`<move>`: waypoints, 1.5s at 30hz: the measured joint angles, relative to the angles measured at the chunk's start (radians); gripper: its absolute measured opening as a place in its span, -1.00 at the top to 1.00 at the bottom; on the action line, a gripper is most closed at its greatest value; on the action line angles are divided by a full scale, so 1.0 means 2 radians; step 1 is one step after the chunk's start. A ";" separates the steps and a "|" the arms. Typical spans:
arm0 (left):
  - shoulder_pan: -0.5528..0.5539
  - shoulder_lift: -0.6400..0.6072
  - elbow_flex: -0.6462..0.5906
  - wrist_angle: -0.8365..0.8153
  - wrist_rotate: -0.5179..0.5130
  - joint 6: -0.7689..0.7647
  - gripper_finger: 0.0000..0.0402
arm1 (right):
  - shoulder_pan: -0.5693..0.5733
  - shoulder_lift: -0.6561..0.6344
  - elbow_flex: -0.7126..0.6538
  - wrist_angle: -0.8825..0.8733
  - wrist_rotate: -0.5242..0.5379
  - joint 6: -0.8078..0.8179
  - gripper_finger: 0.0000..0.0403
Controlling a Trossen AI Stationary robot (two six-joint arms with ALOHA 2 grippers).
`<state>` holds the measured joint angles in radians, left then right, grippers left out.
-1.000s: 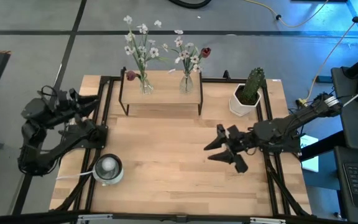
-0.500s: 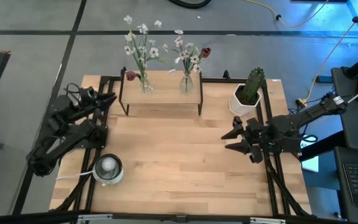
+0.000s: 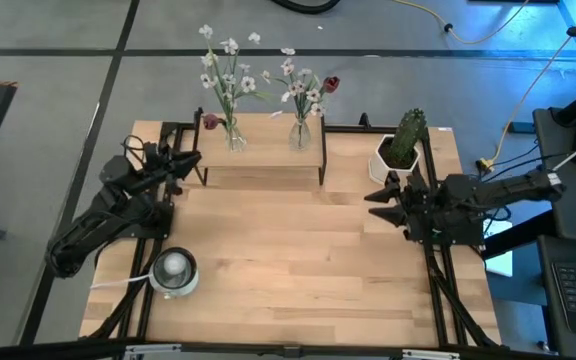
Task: Pick and place flowers into a vace then onto a shelf
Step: Return to Home Position
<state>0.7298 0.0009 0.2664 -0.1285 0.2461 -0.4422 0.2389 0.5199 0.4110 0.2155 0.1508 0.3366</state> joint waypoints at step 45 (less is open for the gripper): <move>-0.237 0.033 -0.098 0.130 -0.227 0.083 0.59 | -0.191 -0.160 -0.012 -0.102 -0.129 -0.041 0.08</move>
<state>0.2558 0.0662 0.0696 0.1310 -0.2079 -0.2759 -0.1440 0.2004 0.3866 0.0112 -0.1062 0.2554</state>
